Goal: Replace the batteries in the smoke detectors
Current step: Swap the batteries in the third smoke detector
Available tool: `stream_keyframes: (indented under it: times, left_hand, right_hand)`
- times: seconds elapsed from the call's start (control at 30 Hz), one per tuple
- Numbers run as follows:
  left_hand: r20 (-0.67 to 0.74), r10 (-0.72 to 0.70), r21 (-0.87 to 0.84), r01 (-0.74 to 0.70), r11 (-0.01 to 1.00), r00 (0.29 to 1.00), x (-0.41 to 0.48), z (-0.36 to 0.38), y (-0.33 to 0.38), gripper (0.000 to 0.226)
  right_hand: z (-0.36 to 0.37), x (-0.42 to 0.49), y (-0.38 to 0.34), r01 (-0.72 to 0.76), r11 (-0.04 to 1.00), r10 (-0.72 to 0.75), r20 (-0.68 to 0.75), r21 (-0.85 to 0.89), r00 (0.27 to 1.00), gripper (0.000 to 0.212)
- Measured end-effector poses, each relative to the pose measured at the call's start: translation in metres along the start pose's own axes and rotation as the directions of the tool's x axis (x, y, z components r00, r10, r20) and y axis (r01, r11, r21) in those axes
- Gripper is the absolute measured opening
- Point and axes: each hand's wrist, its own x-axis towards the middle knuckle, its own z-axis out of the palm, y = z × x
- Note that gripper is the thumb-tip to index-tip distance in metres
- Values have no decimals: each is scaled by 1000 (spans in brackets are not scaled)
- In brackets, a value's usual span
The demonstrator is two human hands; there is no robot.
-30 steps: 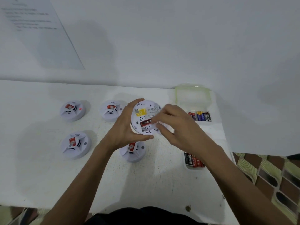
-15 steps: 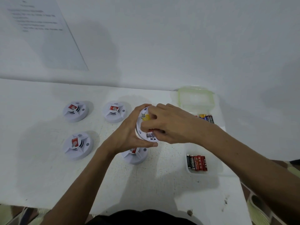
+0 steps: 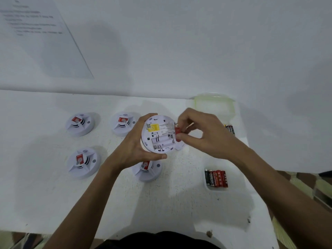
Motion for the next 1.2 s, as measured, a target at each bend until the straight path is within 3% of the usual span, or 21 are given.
stream_keyframes:
  times: [0.17, 0.43, 0.63, 0.83, 1.2]
  left_hand:
    - [15, -34, 13, 34, 999, 999, -1, -2, -5, 101]
    - [19, -51, 45, 50, 998, 999, 3, 1, -12, 102]
    - [21, -65, 43, 64, 997, 998, 5, 1, -12, 103]
    - [10, -65, 58, 64, 996, 998, 7, -2, -13, 105]
    - [4, -55, 55, 55, 997, 998, 6, -2, -14, 106]
  right_hand:
    - [-21, -42, 19, -283, 951, 290, -51, 122, 956, 19]
    - [-31, -107, 70, -663, 718, 672, -37, -211, 739, 16]
    - [-14, -120, 94, -728, 605, 769, -1, -322, 639, 17]
    - [-12, -120, 98, -716, 587, 767, -24, -378, 641, 21]
    - [-16, -120, 91, -752, 557, 803, -2, -353, 596, 11]
